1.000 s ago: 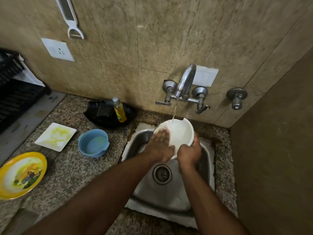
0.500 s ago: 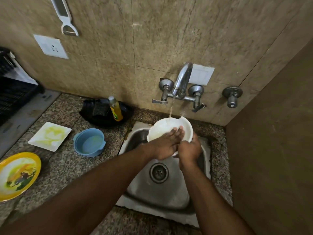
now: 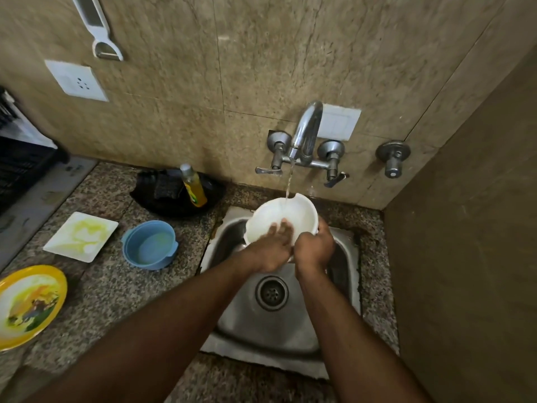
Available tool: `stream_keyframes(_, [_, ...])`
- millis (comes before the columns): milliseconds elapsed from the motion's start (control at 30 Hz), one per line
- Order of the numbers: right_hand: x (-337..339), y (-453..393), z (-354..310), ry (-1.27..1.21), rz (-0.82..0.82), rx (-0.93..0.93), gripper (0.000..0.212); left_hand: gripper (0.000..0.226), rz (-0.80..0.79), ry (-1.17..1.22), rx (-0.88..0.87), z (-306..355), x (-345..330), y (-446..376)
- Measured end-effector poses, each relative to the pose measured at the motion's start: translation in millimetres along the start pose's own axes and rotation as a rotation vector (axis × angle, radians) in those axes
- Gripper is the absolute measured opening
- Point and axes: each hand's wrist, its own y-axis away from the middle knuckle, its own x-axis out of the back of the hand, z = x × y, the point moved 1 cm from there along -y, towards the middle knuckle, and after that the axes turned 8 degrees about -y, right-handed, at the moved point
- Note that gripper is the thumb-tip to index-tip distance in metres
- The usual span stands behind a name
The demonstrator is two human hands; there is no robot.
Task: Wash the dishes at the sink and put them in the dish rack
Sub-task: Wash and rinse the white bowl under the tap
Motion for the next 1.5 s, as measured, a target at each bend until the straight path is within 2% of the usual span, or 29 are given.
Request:
stream_keyframes(67, [-1.7, -5.6, -1.5, -0.04, -0.022, -0.018, 0.058, 0.055, 0.015, 0.086, -0.051, 3.2, 9.7, 10.1])
stream_keyframes(133, [-4.0, -8.1, -5.1, -0.03, -0.057, -0.011, 0.054, 0.055, 0.073, 0.139, -0.079, 2.6, 26.4, 14.5])
stream_keyframes(200, [-7.3, -11.5, -6.7, -0.01, -0.067, -0.006, 0.049, 0.059, 0.102, 0.058, -0.147, -7.8, 26.3, 16.4])
stream_keyframes(267, [-11.8, -12.1, -3.3, -0.001, -0.093, -0.029, 0.041, 0.064, 0.077, -0.123, -0.174, -20.4, 28.8, 5.9])
stream_keyframes(333, [-15.4, -7.4, 4.0, 0.018, -0.11, -0.067, 0.041, 0.069, 0.118, -0.205, -0.074, -29.4, 32.5, -3.7])
stream_keyframes(467, [-15.8, 1.5, 18.0, -0.017, -0.131, -0.098, 0.058, 0.073, 0.145, -0.246, 0.105, -18.7, 23.1, -4.6])
stream_keyframes(533, [-14.9, 3.1, 19.6, 0.01, -0.119, -0.065, 0.056, 0.084, 0.173, -0.119, 0.257, -11.8, 9.9, -4.4])
stream_keyframes(600, [-13.2, 4.9, 18.1, 0.002, -0.082, -0.046, 0.053, 0.092, 0.128, -0.029, 0.309, -1.2, 4.5, -3.5])
stream_keyframes(667, [-11.8, 0.6, 15.4, -0.006, -0.025, -0.029, 0.053, 0.088, -0.002, -0.001, 0.194, 5.5, 8.4, 0.1])
stream_keyframes(733, [-12.3, -11.3, 14.5, -0.025, 0.002, -0.026, 0.054, 0.078, -0.032, 0.072, 0.053, 2.4, 10.8, 1.1])
stream_keyframes(800, [-13.1, -18.4, 12.2, -0.04, -0.005, -0.032, 0.057, 0.066, -0.025, 0.213, -0.056, -2.4, 10.5, 6.6])
stream_keyframes(867, [-12.0, -18.3, 5.2, -0.018, -0.021, -0.018, 0.054, 0.05, -0.029, 0.445, -0.087, -6.3, 11.3, 18.0])
stream_keyframes(933, [-11.4, -18.5, 2.5, -0.031, -0.04, -0.018, 0.05, 0.039, 0.048, 0.55, -0.112, -6.0, 14.8, 33.4])
stream_keyframes(1033, [-11.8, -15.4, 8.9, -0.054, -0.056, -0.055, 0.049, 0.047, 0.012, 0.406, -0.125, -10.9, 22.2, 39.2])
stream_keyframes(1133, [-9.8, -10.9, 15.4, -0.054, -0.052, -0.067, 0.052, 0.054, 0.024, -0.035, -0.183, -17.4, 18.7, 32.4])
stream_keyframes(1200, [-11.9, -9.5, 19.4, -0.03, -0.049, -0.047, 0.054, 0.058, 0.084, -0.207, -0.106, -22.5, 12.8, 24.2])
stream_keyframes(1333, [-13.3, 7.8, 25.0, 0.002, -0.059, -0.007, 0.059, 0.065, 0.11, -0.238, 0.066, -25.9, 12.9, 9.4])
stream_keyframes(1433, [-9.8, 10.6, 25.8, 0.035, -0.044, 0.048, 0.056, 0.073, 0.21, -0.119, 0.227, -18.1, 1.4, 6.3])
stream_keyframes(1500, [-7.4, 9.1, 25.5, 0.031, 0.003, 0.053, 0.054, 0.075, 0.221, -0.079, 0.255, -8.4, -5.3, 6.2])
